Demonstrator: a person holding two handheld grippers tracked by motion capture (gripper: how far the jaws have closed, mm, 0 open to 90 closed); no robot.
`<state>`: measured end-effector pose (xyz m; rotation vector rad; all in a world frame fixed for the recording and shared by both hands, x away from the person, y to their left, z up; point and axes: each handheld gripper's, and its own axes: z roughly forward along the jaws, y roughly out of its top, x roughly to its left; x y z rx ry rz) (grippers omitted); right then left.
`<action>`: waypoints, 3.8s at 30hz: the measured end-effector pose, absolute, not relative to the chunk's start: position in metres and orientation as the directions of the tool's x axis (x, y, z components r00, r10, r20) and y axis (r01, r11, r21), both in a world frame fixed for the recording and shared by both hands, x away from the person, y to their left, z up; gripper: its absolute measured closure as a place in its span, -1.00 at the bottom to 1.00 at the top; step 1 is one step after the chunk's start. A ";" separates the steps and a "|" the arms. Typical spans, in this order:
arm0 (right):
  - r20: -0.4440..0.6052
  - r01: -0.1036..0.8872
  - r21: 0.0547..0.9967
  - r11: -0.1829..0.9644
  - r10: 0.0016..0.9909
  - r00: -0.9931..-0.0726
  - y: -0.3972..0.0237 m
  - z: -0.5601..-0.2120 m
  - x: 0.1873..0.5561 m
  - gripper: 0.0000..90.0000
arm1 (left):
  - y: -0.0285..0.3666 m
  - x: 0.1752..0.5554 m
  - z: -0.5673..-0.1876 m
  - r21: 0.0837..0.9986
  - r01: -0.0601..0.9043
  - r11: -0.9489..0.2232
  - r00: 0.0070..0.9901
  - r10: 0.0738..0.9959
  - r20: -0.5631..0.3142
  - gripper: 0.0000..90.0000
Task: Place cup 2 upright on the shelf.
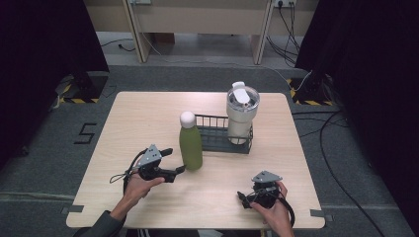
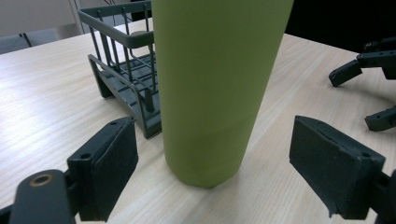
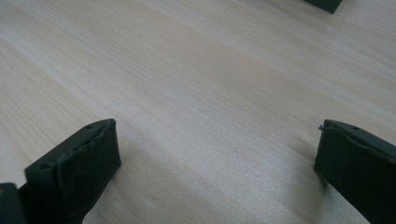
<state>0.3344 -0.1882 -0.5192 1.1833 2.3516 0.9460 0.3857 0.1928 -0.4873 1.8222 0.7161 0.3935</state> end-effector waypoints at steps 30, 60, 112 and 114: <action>-0.006 0.576 0.695 0.431 0.804 -0.594 -0.188 -0.519 0.334 -0.99 | 0.157 0.417 -0.497 0.938 0.260 -0.228 0.773 0.632 -0.061 -0.67; -0.008 0.570 0.696 0.436 0.799 -0.602 -0.188 -0.519 0.334 -0.99 | 0.145 0.423 -0.502 0.964 0.198 -0.176 0.769 0.638 -0.041 -0.56; -0.013 0.565 0.695 0.445 0.794 -0.608 -0.188 -0.519 0.334 -0.99 | 0.148 0.461 -0.386 0.974 0.173 -0.147 0.755 0.655 -0.035 -0.55; -0.013 0.565 0.695 0.445 0.794 -0.608 -0.188 -0.519 0.334 -0.99 | 0.145 0.465 -0.386 0.974 0.175 -0.147 0.756 0.654 -0.037 -0.55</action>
